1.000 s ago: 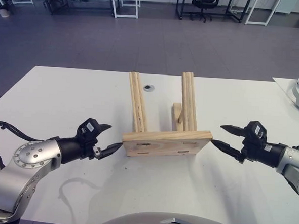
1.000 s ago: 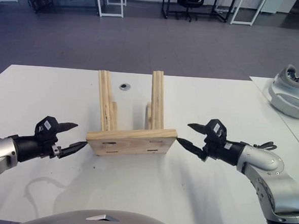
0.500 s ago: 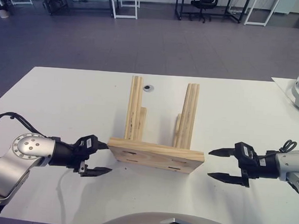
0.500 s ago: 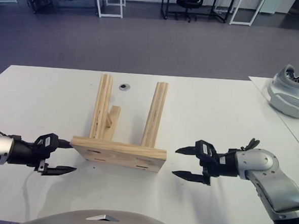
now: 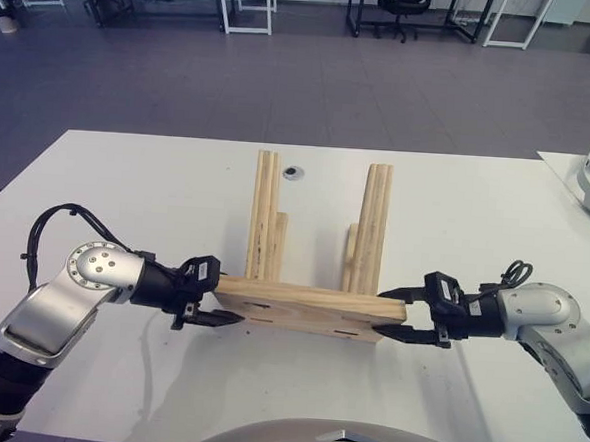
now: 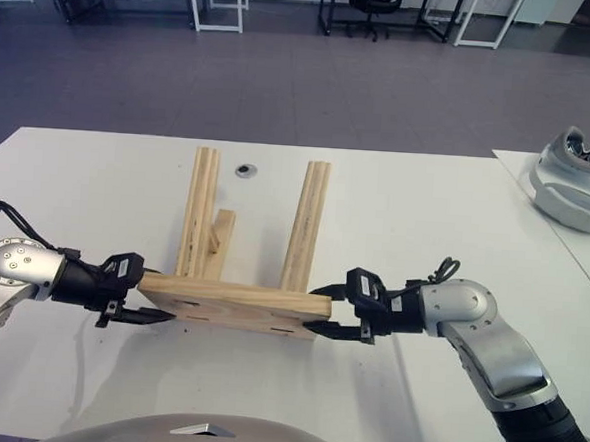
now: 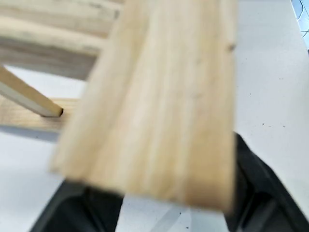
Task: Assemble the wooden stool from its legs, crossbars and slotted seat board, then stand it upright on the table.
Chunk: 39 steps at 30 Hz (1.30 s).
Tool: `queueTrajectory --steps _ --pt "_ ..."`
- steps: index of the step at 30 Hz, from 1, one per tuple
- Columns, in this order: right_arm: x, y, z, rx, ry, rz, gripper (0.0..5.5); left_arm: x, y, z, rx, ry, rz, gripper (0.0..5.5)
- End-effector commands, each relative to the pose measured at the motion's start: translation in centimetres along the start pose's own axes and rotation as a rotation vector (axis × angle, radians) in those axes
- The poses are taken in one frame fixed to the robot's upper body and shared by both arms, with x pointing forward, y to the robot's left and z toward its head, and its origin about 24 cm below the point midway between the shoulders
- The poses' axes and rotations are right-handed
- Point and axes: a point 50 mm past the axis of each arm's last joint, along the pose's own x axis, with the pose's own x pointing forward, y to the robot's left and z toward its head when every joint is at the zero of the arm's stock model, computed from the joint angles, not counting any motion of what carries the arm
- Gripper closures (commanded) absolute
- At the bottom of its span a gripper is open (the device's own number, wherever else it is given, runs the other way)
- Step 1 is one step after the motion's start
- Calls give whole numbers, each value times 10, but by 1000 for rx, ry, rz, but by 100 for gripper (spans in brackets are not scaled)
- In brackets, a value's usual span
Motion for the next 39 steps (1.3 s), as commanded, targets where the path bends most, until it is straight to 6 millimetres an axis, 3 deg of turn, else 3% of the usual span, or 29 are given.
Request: queueTrajectory --steps 1,4,7,10,13,16,19,22,24,27,32,35,39 --pt "0 -2 -3 -26 45 12 383 -1 4 -4 14 28 1 365" --pt "1 -2 -6 -33 54 23 410 -1 4 -5 21 36 -3 395" --pt "1 -8 7 -36 -37 9 411 1 0 2 46 5 -39 400" --pt "-11 -11 35 -20 -185 39 411 -6 -3 31 81 -136 -99 403" --pt "-46 -7 74 59 -340 138 411 -35 -9 78 47 -349 -259 403" --pt "-89 12 111 248 -348 412 411 -83 -14 111 -101 -417 -490 404" --pt "-113 18 138 509 -334 607 415 -114 7 136 -364 -501 -652 418" --pt "-123 -1 156 669 -366 706 415 -122 34 150 -586 -545 -738 418" --pt "-119 -18 164 756 -385 772 415 -121 50 159 -660 -580 -772 418" --pt "-96 -27 149 951 -355 881 415 -107 66 155 -816 -599 -848 418" --pt "-74 -18 108 1242 -336 1018 414 -85 51 120 -1062 -539 -1023 418" --pt "-58 -17 78 1344 -337 968 414 -69 42 92 -1199 -514 -1026 418" --pt "-39 -16 37 1415 -288 710 411 -57 34 63 -1294 -446 -915 418"
